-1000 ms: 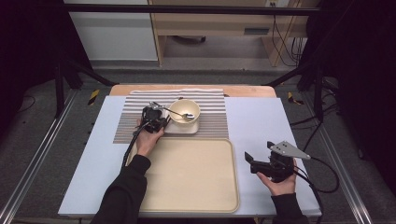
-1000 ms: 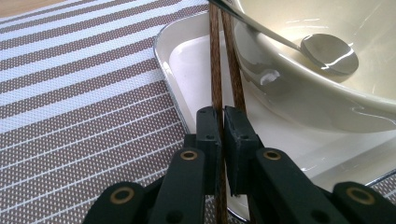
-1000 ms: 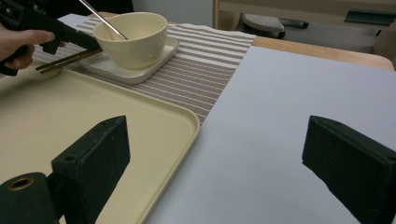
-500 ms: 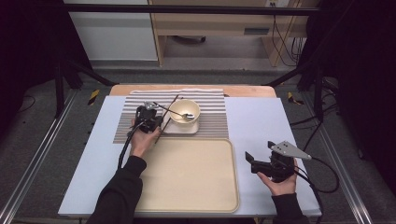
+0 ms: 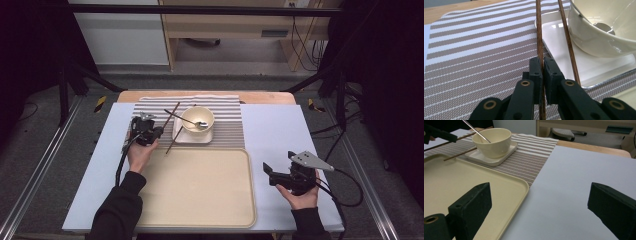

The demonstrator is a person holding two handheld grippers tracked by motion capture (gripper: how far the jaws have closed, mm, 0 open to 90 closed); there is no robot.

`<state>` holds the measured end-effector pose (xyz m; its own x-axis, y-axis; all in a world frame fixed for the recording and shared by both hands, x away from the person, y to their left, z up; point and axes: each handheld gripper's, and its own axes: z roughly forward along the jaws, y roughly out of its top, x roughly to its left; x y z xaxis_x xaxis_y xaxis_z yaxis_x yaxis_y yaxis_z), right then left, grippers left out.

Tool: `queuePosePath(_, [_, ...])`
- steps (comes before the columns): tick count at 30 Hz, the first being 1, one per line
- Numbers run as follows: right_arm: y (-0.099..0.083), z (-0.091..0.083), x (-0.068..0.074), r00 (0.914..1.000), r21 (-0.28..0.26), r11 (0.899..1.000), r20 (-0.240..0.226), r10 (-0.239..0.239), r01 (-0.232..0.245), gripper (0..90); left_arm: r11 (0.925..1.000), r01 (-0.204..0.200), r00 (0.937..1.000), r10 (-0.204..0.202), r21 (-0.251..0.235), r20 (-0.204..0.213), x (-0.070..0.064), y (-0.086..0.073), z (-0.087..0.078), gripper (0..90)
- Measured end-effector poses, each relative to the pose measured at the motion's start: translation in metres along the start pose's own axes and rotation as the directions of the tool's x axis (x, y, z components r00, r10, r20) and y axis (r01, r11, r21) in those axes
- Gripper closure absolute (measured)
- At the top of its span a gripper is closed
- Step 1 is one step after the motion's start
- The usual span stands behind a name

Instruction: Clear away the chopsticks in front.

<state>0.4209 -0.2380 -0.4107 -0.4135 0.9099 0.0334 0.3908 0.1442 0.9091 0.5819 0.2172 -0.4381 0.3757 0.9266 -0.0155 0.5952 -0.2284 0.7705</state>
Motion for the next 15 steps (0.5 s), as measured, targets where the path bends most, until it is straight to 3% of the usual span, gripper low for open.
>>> queuePosePath(15, [0.000,-0.001,0.000,1.0000,0.001,1.000,0.005,0.000,0.000,5.1,0.9998,0.021,0.9995,-0.021,0.000,-0.022,0.014,-0.018,-0.030,85.0])
